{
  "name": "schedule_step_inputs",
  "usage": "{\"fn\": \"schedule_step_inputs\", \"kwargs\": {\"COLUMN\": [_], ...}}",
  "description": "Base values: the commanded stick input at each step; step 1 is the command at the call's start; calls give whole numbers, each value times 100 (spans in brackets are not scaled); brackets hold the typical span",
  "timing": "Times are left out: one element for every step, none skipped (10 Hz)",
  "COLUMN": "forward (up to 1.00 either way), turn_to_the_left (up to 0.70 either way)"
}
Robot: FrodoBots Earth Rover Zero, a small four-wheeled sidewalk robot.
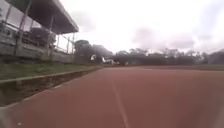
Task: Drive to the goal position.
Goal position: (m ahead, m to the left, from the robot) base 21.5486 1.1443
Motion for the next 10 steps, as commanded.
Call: {"fn": "schedule_step_inputs", "kwargs": {"forward": [70, 70, 70, 70, 70, 70, 70, 70, 70, 70], "turn_to_the_left": [1, 1, 1, 1, 1, 1, 1, 1, 1, 1]}}
